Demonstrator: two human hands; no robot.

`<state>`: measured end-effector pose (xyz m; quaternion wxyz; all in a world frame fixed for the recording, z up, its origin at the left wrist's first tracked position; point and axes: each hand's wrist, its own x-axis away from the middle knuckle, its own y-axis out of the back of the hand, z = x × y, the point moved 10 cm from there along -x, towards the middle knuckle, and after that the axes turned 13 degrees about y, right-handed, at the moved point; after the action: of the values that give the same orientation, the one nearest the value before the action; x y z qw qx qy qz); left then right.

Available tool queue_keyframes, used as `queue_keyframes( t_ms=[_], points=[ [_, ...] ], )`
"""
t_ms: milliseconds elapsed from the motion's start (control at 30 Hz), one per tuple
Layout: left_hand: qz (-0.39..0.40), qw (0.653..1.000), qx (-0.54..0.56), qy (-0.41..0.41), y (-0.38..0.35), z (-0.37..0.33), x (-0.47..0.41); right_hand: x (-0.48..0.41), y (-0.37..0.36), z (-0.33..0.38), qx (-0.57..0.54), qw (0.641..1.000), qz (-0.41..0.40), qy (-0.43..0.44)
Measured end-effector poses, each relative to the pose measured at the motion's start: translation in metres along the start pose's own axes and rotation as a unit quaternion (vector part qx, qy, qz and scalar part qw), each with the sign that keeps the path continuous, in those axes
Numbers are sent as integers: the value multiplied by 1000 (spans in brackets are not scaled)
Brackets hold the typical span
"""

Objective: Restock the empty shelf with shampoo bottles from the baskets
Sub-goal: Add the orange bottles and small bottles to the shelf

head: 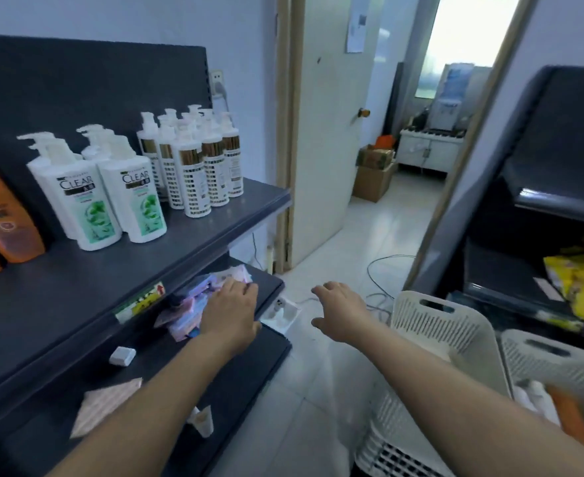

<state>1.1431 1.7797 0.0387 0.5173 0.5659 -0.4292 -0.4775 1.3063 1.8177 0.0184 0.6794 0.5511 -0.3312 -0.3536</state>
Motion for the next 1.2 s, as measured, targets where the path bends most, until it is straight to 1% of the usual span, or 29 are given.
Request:
queue_keyframes(
  t_ms=[167,367,733,867,1033,1200],
  points=[
    [36,997,13,-73,-17,-81,11,67,-7,-67,-16,996,-4,-89],
    [54,986,34,-156,-30,-202,22,150,-10,-160,-40,981,-22,-186],
    [100,957,50,-266,-60,-429,55,289,-14,-328,-46,953,4,-300],
    [124,948,59,-287,-74,-488,68,331,-22,-379,-73,938,-2,-340],
    [138,936,30,-323,-88,-548,83,365,-36,-421,-111,923,-10,-367],
    [196,916,39,-347,-133,-602,83,379,-59,-458,-147,905,0,-398]
  ],
)
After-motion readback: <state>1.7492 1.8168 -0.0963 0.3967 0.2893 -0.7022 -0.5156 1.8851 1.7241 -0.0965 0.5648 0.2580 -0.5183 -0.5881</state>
